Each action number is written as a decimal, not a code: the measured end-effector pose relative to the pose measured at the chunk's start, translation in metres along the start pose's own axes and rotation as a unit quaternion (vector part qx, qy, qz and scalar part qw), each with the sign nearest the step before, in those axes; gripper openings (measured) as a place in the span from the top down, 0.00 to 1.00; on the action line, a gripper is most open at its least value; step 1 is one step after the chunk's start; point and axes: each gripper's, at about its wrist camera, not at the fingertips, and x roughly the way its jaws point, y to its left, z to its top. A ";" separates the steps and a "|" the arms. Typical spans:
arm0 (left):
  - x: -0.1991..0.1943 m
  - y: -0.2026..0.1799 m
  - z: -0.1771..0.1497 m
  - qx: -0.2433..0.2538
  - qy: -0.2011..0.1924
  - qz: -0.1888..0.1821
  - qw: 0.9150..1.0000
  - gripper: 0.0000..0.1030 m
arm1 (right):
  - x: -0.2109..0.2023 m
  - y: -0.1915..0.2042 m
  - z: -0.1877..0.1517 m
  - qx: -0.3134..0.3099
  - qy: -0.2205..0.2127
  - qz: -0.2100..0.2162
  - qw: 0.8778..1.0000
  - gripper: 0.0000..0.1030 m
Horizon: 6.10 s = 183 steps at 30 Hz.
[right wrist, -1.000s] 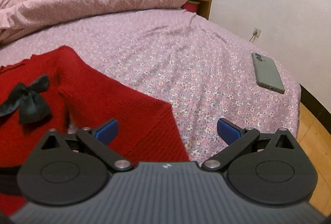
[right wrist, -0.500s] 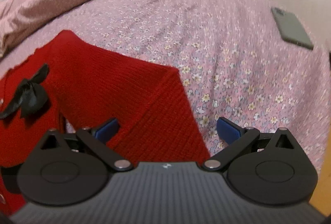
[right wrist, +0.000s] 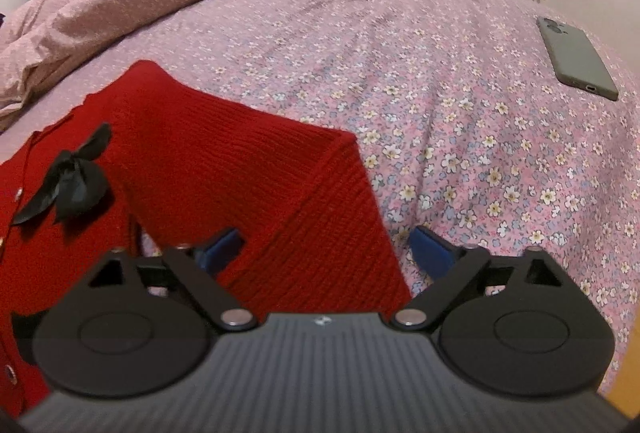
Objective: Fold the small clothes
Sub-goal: 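Move the right gripper to the cardigan sleeve beside the bow, then grasp the sleeve cuff with the right gripper and lift it across the body, then lay the sleeve on the cardigan body and open the right gripper, then grasp the other sleeve's black cuff with the left gripper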
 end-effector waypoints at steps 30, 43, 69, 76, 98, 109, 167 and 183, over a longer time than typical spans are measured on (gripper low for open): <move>-0.012 0.024 0.008 -0.022 -0.021 0.009 0.999 0.00 | -0.072 0.058 0.067 -0.004 -0.089 0.186 0.978 0.76; -0.019 0.048 0.013 -0.042 -0.041 0.021 0.998 0.00 | -0.057 0.166 0.078 -0.041 -0.048 0.294 0.954 0.76; 0.007 0.096 0.020 -0.092 -0.025 0.041 0.995 0.00 | 0.032 0.292 0.048 -0.087 0.057 0.314 0.944 0.70; 0.004 0.098 0.022 -0.094 -0.031 0.040 0.994 0.00 | 0.020 0.295 0.050 -0.106 0.036 0.320 0.941 0.37; -0.015 0.053 0.023 -0.042 -0.073 -0.034 0.996 0.00 | 0.008 0.184 0.052 -0.250 0.011 0.118 0.961 0.37; 0.024 0.019 0.025 0.030 -0.087 -0.003 0.996 0.00 | 0.029 0.162 0.056 -0.261 0.009 0.083 0.962 0.38; 0.025 0.132 0.070 -0.027 -0.103 -0.026 0.994 0.27 | 0.017 0.139 0.081 -0.254 0.043 0.097 0.961 0.38; 0.079 0.130 0.079 -0.002 -0.105 -0.016 0.994 0.51 | 0.098 0.171 0.124 -0.189 0.059 0.124 0.972 0.38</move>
